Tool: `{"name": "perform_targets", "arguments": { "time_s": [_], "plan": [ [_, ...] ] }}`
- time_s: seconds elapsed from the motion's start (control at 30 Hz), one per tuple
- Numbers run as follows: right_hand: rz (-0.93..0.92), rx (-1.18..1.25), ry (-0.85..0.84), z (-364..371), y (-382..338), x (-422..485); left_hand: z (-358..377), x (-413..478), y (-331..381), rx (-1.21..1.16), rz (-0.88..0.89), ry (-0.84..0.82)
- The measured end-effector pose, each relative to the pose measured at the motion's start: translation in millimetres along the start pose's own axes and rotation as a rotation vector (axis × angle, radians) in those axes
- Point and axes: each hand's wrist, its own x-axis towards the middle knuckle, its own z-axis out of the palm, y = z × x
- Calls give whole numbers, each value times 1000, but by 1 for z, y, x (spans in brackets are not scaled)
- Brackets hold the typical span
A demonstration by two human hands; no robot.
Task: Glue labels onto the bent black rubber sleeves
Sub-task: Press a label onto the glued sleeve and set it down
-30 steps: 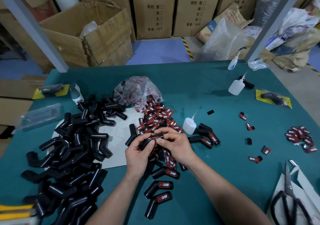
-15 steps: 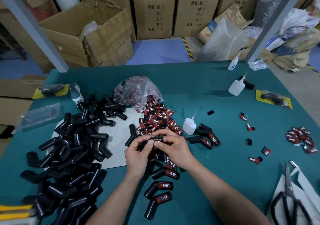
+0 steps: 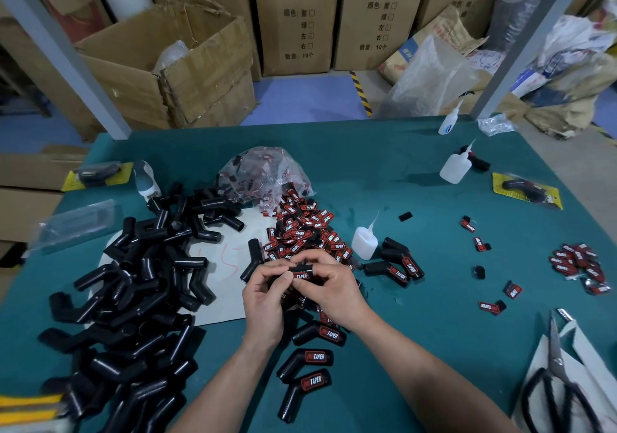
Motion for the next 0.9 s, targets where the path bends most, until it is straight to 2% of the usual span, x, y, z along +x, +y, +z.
{"name": "perform_targets", "arguments": {
  "time_s": [0.27,0.47,0.9],
  "plan": [
    [-14,-9,18,2,0,-1,4,-3,2,24,28,-20],
    [25,52,-40,-7,1,4,1,1,3,88,102,-39],
    [8,207,-21,-10,-5,5,-1,4,-1,74,65,12]
  ]
}}
